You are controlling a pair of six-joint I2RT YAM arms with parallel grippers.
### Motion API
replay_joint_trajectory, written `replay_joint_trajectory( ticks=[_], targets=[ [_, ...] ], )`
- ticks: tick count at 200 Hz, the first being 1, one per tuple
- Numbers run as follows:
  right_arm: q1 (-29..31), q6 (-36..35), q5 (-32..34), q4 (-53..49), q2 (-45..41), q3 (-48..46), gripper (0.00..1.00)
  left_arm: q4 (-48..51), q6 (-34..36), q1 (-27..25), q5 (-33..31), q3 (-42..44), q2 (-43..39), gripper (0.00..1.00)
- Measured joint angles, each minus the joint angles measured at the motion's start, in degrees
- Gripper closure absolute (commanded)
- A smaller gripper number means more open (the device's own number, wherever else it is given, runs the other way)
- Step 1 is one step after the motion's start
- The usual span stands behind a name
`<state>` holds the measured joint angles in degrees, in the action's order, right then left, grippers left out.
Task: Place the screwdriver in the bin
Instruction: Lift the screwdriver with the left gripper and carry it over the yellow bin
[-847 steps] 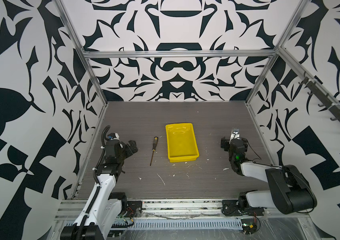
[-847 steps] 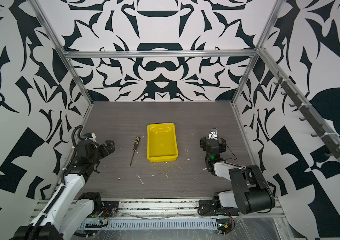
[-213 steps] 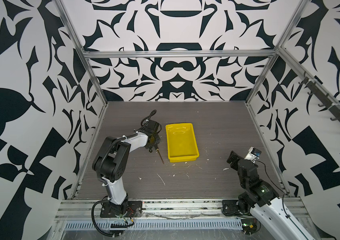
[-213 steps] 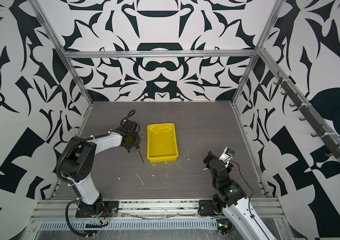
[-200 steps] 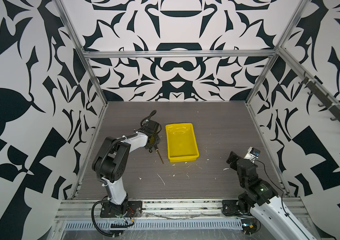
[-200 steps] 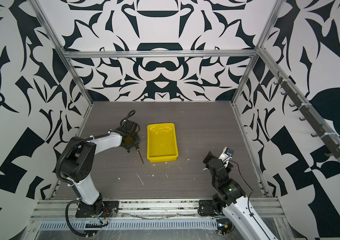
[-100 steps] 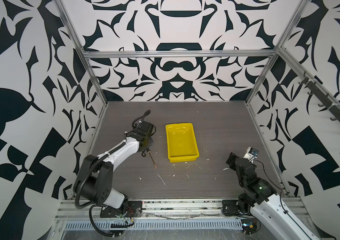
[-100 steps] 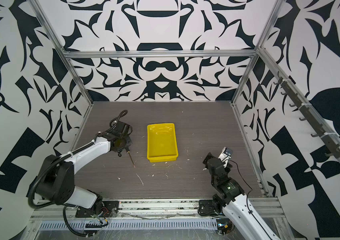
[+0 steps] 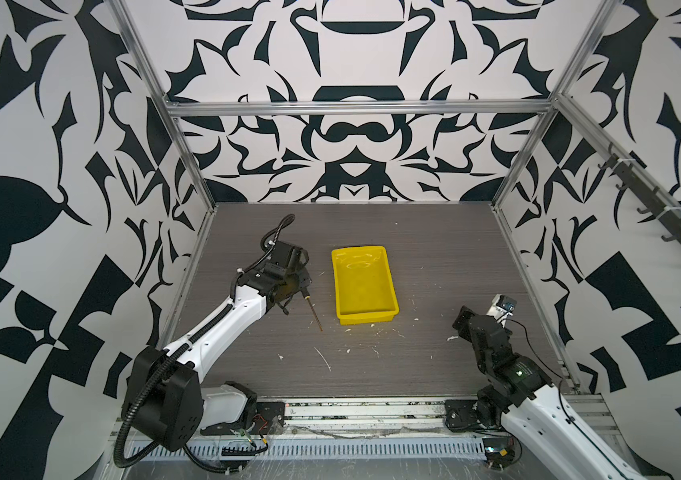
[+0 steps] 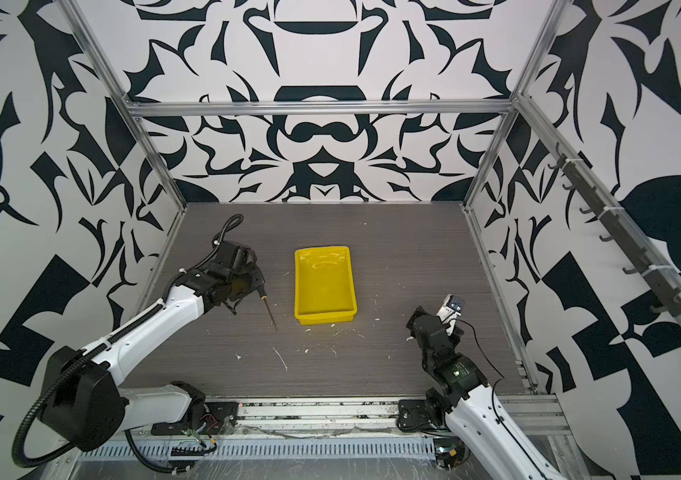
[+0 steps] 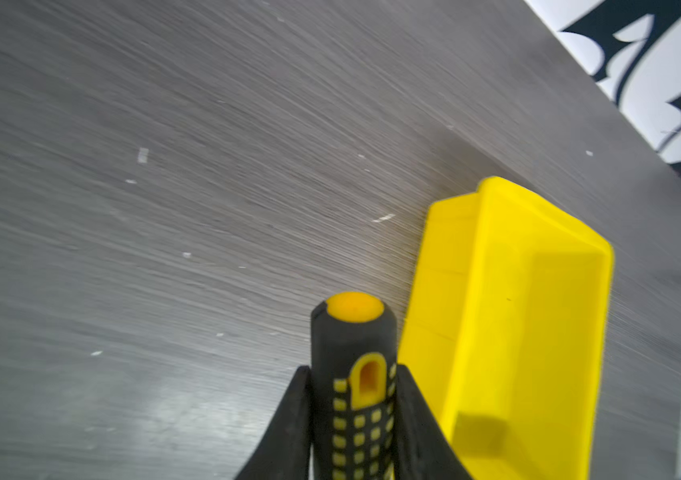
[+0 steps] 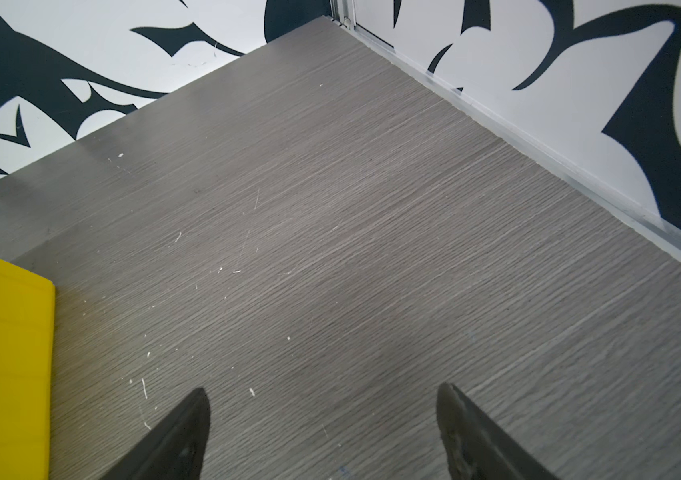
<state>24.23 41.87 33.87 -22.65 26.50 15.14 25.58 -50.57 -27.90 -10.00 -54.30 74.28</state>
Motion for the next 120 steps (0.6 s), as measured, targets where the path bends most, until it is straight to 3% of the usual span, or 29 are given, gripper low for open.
replay_joint_trajectory(
  ticks=[30,120],
  targets=[
    [0.00,0.00,-0.22,0.17,0.17,0.00,0.12,-3.41,-0.11,-2.71,1.42,-4.74,3.72,0.82],
    [0.00,-0.26,-1.40,1.40,1.99,0.00,0.14,-6.64,2.14,-10.64,4.57,-23.45,27.28,0.83]
  ],
)
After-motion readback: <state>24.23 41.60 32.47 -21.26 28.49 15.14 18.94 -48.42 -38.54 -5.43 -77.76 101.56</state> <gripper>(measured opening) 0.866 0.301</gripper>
